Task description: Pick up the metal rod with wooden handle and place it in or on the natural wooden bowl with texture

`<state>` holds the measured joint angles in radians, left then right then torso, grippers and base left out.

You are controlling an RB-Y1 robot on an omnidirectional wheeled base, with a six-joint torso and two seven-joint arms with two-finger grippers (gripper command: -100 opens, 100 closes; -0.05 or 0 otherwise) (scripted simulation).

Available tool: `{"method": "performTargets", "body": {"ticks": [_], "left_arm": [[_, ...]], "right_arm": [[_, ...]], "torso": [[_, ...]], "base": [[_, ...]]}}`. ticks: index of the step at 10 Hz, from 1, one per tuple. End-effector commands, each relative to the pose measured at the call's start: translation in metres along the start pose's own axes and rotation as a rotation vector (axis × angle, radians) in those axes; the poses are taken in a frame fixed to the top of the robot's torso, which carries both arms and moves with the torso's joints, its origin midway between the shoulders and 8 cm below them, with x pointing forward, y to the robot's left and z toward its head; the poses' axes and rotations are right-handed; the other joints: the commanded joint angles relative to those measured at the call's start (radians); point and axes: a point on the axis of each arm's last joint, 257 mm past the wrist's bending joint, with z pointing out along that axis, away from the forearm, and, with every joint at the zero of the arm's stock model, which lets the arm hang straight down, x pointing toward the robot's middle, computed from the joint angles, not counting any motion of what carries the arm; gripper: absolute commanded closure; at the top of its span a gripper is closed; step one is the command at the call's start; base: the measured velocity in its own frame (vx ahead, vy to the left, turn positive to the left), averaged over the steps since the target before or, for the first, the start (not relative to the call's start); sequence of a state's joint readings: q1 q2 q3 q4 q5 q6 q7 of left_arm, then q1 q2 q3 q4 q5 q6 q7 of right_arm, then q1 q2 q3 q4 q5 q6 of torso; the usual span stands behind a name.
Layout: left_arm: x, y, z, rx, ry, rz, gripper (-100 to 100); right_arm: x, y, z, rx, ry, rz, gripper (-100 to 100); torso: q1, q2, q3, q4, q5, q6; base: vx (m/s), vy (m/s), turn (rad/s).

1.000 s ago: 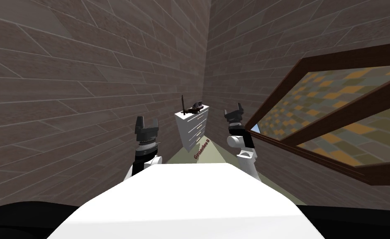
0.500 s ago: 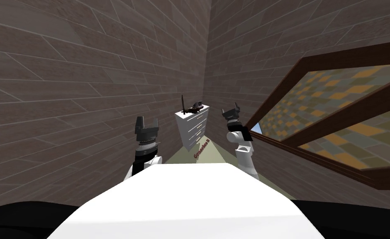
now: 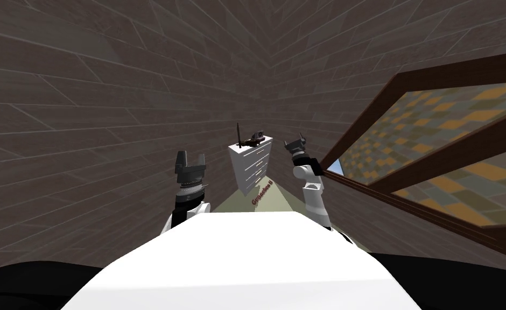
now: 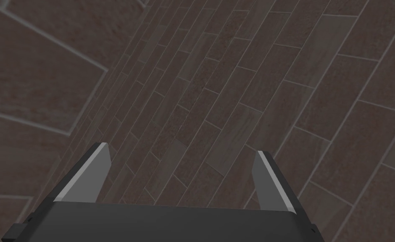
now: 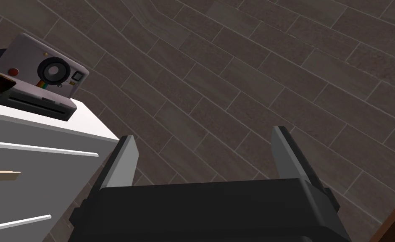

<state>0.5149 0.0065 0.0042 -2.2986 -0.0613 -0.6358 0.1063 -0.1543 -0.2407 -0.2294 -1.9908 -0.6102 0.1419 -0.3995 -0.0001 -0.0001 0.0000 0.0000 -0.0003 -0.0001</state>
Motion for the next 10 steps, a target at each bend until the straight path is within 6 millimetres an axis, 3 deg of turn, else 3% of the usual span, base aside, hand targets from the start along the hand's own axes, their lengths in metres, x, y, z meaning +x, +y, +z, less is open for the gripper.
{"method": "performTargets", "body": {"ticks": [1,10], "left_arm": [[0.000,0.000,0.000,0.000,0.000,0.000,0],[0.000,0.000,0.000,0.000,0.000,0.000,0]], "right_arm": [[-0.002,-0.005,0.007,0.024,-0.007,0.039,-100],[0.001,-0.063,0.064,0.245,-0.052,0.439,-100]], "torso": [[0.000,0.000,0.000,0.000,0.000,0.000],[0.003,-0.002,-0.001,0.000,0.001,0.000]], "base": [[-0.011,-0.007,0.040],[-0.002,0.023,0.078]]}}
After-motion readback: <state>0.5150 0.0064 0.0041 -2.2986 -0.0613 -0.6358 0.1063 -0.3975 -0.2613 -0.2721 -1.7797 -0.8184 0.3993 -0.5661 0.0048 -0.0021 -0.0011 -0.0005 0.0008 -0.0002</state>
